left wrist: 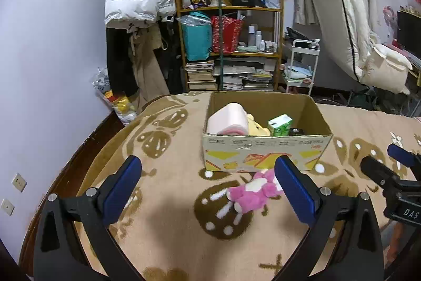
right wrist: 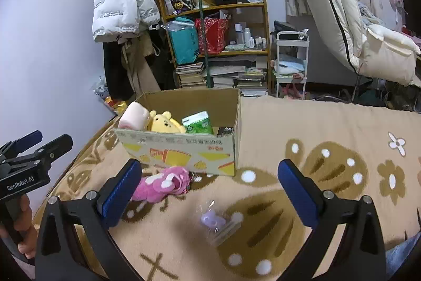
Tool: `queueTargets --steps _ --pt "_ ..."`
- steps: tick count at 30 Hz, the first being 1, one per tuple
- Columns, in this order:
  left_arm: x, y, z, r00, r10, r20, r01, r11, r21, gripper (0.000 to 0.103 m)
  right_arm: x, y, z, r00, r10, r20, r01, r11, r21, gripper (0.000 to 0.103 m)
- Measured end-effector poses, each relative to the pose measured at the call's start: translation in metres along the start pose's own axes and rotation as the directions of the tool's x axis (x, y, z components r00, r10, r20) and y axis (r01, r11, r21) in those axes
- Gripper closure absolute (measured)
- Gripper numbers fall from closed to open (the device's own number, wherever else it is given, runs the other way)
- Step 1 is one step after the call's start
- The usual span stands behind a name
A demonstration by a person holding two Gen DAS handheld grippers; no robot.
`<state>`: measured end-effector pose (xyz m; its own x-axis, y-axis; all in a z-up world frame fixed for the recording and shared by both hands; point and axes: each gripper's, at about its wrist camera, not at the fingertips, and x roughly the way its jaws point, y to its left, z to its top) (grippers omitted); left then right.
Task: Organize soft objects
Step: 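Withdraw both open tools from the box toward the pink bear and clear bag, then close the left tool on the pink strawberry bear while the right tool grasps the clear bag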
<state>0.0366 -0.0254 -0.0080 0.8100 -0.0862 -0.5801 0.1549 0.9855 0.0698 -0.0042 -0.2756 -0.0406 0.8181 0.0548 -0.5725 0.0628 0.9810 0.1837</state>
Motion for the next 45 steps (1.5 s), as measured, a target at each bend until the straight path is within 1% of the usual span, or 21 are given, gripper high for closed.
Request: queueTargets --steps 3,9,11,15,19,23,26,29,31,33,37,40,41,43,45 --pt "-0.001 -0.004 -0.002 1.000 0.001 0.001 -0.001 1.000 0.016 0.003 0.000 0.001 -0.004 1.000 -0.008 -0.012 0.008 1.000 -0.004 0.000" --pt "0.011 -0.008 -0.005 0.999 -0.010 -0.043 0.011 1.000 0.026 0.003 0.005 0.001 -0.006 0.999 -0.021 -0.033 0.021 1.000 0.007 0.000" --pt "0.017 -0.007 -0.005 0.998 -0.018 -0.058 0.019 1.000 0.021 0.003 0.007 0.001 -0.007 0.999 -0.023 -0.041 0.024 1.000 0.003 0.000" --pt "0.032 -0.005 -0.005 0.995 -0.022 -0.092 0.021 1.000 -0.007 0.003 0.017 0.003 -0.007 0.997 -0.054 -0.060 0.053 0.999 -0.008 0.000" --pt "0.047 -0.001 -0.005 0.991 -0.045 -0.122 0.041 0.998 -0.037 0.003 0.026 0.002 -0.006 0.992 -0.108 -0.066 0.107 0.994 -0.019 0.000" --pt "0.064 -0.003 -0.005 0.984 -0.064 -0.167 0.056 0.997 -0.052 0.003 0.040 -0.002 -0.008 0.988 -0.104 -0.111 0.104 0.995 -0.003 0.000" --pt "0.076 -0.008 -0.006 0.976 -0.084 -0.203 0.077 0.996 -0.042 0.003 0.050 -0.006 -0.009 0.985 -0.096 -0.141 0.099 0.995 0.013 0.000" --pt "0.088 -0.012 -0.007 0.966 -0.104 -0.236 0.096 0.994 -0.043 0.003 0.059 -0.009 -0.009 0.980 -0.125 -0.154 0.129 0.992 0.016 0.000" --pt "0.094 -0.014 -0.009 0.958 -0.124 -0.257 0.114 0.992 -0.053 0.003 0.067 -0.012 -0.010 0.975 -0.131 -0.181 0.137 0.990 0.023 0.000" --pt "0.099 -0.015 -0.011 0.950 -0.154 -0.271 0.142 0.988 -0.063 0.003 0.074 -0.015 -0.012 0.970 -0.120 -0.211 0.131 0.990 0.041 0.000" --pt "0.112 -0.021 -0.016 0.940 -0.149 -0.307 0.145 0.989 -0.037 0.003 0.084 -0.019 -0.015 0.963 -0.105 -0.250 0.125 0.990 0.064 0.000" --pt "0.123 -0.027 -0.021 0.919 -0.180 -0.352 0.178 0.983 -0.038 0.003 0.092 -0.020 -0.019 0.954 -0.094 -0.285 0.120 0.990 0.078 0.000" --pt "0.126 -0.029 -0.022 0.914 -0.181 -0.363 0.182 0.983 -0.033 0.003 0.095 -0.021 -0.020 0.951 -0.088 -0.298 0.118 0.990 0.083 0.000" --pt "0.130 -0.033 -0.026 0.906 -0.177 -0.385 0.186 0.982 -0.015 0.003 0.103 -0.022 -0.024 0.939 -0.084 -0.333 0.121 0.988 0.092 0.000" --pt "0.135 -0.037 -0.030 0.893 -0.186 -0.410 0.202 0.979 -0.006 0.003 0.112 -0.025 -0.029 0.924 -0.069 -0.376 0.120 0.986 0.115 0.003"
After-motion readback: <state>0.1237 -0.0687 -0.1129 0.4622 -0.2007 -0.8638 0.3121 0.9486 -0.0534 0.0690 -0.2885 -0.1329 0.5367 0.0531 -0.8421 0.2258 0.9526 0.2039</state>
